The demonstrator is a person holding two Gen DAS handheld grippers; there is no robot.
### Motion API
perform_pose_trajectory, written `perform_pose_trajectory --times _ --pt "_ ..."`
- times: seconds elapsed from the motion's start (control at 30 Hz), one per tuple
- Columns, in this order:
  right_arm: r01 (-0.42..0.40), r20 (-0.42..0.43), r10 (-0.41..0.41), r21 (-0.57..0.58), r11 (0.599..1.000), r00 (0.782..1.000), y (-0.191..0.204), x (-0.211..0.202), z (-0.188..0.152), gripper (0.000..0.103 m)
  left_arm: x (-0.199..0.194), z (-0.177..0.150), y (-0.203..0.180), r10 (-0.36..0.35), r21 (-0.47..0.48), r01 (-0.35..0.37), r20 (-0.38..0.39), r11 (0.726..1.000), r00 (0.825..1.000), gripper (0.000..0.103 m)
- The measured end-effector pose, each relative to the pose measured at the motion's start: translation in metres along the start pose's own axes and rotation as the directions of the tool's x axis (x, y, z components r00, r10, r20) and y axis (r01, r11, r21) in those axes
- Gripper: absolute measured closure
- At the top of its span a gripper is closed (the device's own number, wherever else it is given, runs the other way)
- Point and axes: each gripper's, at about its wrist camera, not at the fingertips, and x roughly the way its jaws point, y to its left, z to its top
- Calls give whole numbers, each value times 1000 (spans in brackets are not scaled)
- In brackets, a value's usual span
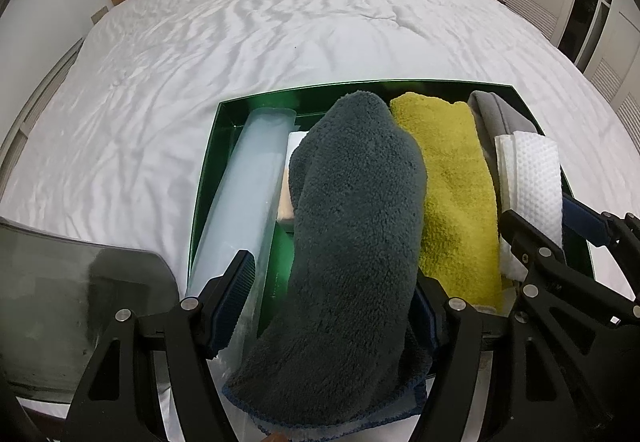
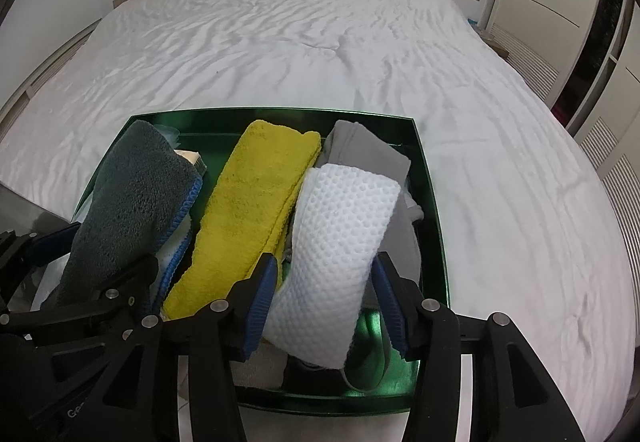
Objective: Organize soft objects
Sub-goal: 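Open the left tool on the dark towel while the right tool releases the mesh cloth, then move both open tools away from the tray toward the hair tie and sponge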
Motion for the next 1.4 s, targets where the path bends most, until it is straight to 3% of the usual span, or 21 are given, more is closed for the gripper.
perform_pose_trajectory --times 0.2,0.33,0.83,1.2,1.4 --pt "-12 25 11 28 1000 1000 -4 -12 -1 48 -11 1 0 11 11 -11 33 1000 999 37" --pt "-15 40 13 42 999 999 -8 -22 -2 48 -19 3 3 15 5 -15 53 1000 998 27" --pt "2 56 -5 66 998 998 -13 -48 -9 46 -35 0 5 3 -4 -2 84 1000 996 18" --pt "64 86 -68 49 997 994 -18 -100 -32 41 -71 -18 -1 -88 -5 90 131 996 987 17" --pt "113 83 -114 27 993 990 -17 -150 -65 40 -122 -53 4 -158 8 159 174 987 972 8"
